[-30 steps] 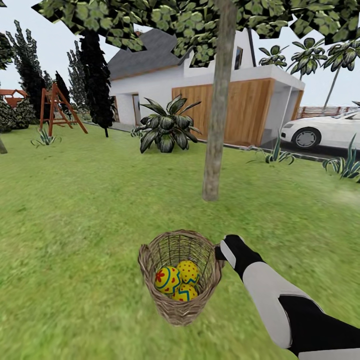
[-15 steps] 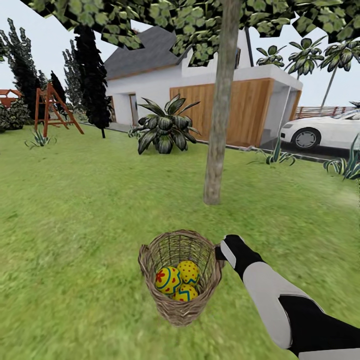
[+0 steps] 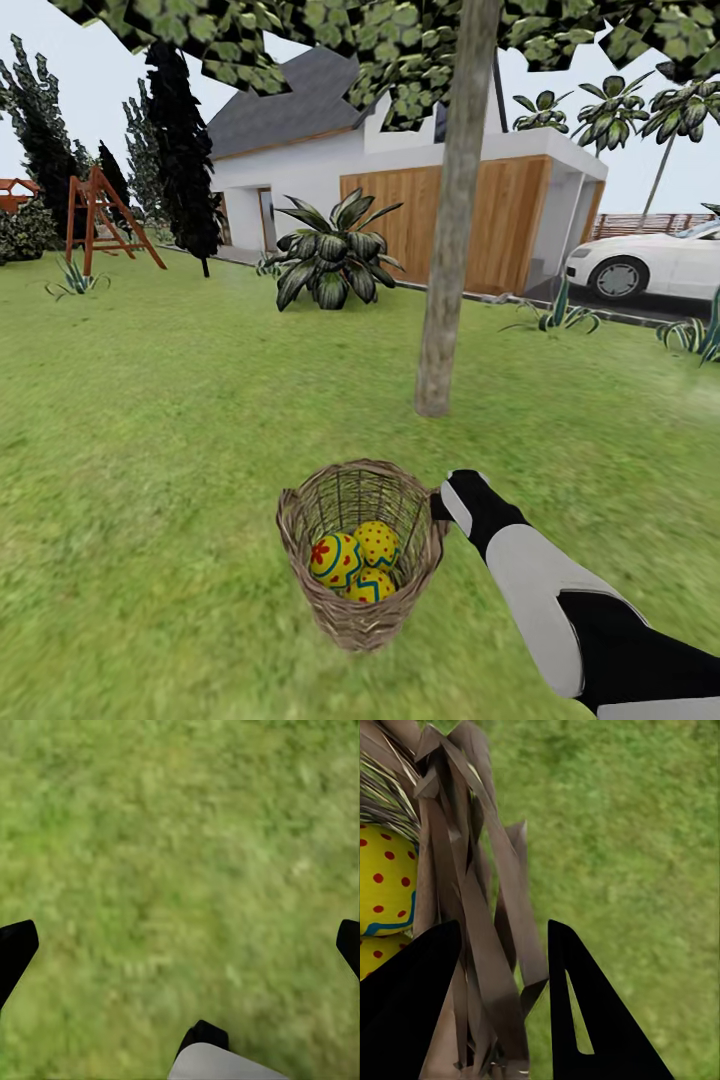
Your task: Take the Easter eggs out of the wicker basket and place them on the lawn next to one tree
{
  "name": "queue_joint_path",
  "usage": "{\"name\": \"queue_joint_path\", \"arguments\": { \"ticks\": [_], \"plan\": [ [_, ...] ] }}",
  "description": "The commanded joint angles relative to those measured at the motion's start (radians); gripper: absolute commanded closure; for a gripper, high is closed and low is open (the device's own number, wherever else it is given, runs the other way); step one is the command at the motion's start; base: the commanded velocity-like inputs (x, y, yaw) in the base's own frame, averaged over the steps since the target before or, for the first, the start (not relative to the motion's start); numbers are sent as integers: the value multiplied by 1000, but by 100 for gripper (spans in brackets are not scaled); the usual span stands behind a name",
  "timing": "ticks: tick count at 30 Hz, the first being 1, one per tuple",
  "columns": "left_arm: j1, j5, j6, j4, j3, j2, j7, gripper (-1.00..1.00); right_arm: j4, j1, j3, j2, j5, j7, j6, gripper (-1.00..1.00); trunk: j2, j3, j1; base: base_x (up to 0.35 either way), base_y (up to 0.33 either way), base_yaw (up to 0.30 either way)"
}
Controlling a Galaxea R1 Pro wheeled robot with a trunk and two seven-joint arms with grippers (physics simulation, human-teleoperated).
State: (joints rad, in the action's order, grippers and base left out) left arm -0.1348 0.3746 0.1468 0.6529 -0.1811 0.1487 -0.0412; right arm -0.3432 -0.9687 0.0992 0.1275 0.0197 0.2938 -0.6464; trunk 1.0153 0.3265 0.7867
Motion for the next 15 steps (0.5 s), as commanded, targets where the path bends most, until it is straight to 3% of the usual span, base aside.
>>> {"name": "queue_joint_path", "arguments": {
  "ticks": [1,15],
  "plan": [
    [0,10,1,1,0,0,-5,-100,-2,-1,9,1,8,4,-1,100,1,1,1,298,135,0],
    [0,9,-3,1,2,1,-12,-100,-3,-1,8,16,8,2,-1,100,1,4,1,333,23,44]
  ]
}}
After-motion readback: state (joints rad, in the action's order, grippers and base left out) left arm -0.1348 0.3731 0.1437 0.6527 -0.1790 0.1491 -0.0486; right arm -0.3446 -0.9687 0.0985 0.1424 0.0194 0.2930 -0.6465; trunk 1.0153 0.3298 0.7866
